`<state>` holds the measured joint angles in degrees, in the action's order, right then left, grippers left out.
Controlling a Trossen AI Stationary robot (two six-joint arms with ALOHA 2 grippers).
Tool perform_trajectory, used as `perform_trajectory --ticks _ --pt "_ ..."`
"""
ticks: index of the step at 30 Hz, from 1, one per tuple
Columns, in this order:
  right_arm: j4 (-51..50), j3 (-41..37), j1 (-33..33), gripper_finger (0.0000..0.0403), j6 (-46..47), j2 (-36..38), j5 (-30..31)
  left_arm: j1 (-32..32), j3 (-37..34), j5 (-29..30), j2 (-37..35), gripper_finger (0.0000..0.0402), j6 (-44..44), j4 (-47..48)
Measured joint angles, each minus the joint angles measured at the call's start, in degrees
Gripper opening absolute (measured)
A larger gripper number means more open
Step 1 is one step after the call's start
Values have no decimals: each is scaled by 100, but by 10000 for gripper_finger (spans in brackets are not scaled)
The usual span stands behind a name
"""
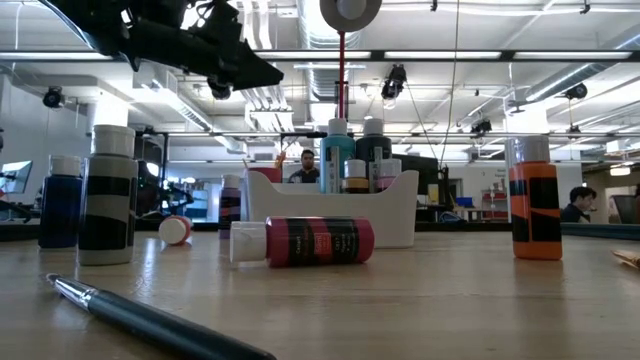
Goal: Pick & Place Paint Supplies
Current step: Put the green paint bottle into the white bin
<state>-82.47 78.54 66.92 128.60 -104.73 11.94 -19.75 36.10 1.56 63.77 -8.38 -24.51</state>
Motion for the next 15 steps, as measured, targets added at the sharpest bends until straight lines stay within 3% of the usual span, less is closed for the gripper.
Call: perform_trajectory --ticks 15 --pt "495 -590 -154 273 -15 6 561 0 0 -2 0 147 -4 4"
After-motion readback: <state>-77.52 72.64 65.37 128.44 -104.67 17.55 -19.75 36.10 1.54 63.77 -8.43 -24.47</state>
